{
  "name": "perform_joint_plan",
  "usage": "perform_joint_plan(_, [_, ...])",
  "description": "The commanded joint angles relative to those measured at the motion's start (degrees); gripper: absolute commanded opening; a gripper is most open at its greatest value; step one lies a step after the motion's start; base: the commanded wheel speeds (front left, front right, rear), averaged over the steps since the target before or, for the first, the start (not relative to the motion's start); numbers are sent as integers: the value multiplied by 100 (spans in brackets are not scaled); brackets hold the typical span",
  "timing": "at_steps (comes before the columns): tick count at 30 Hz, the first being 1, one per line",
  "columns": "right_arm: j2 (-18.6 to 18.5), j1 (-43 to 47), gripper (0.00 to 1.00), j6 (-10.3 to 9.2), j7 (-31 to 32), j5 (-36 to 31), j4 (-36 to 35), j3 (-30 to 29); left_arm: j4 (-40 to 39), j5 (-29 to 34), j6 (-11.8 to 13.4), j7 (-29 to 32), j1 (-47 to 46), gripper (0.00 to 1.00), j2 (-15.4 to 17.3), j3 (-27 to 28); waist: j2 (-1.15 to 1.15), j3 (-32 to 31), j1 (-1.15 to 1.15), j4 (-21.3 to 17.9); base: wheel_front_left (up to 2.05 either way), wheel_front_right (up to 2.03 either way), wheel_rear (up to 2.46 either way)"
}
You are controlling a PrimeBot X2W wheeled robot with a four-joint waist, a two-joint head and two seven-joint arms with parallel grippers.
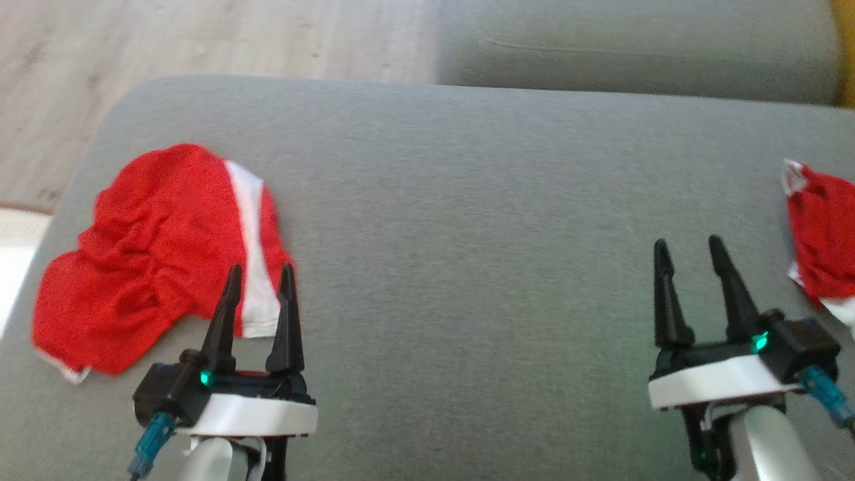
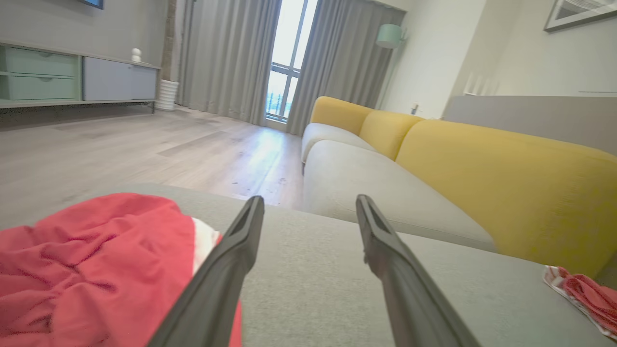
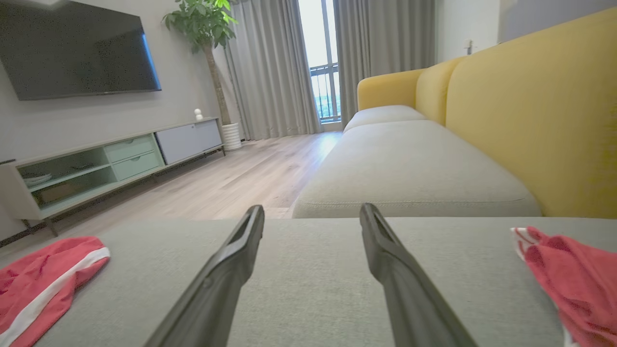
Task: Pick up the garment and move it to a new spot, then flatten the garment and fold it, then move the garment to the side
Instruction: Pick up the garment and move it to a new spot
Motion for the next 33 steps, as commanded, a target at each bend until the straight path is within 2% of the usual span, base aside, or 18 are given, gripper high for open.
perform_joint_plan(1, [-18, -18, 100, -4, -60, 41, -160, 228, -148, 83, 17, -29, -125, 100, 31, 236, 0, -100, 0, 433, 0, 0, 0])
perform_joint_plan(9, [-18, 93, 100, -4, -60, 184, 22, 636, -134, 191, 16, -29, 36, 100, 31, 369, 0, -306, 0, 1296, 0, 0, 0])
perform_joint_plan(15, [-18, 135, 100, -4, -60, 310, 105, 838, -126, 268, -3, -29, 162, 100, 31, 476, 0, -416, 0, 1703, 0, 0, 0])
perform_joint_plan(23, [-18, -15, 100, -4, -60, 337, 199, 1134, -223, 292, 19, -29, 242, 100, 31, 663, 0, -342, 0, 1780, 0, 0, 0])
perform_joint_plan(33, [-18, -43, 100, -4, -60, 223, 134, 976, -251, 430, 2, -29, 118, 100, 35, 836, 0, -181, 0, 1795, 0, 0, 0])
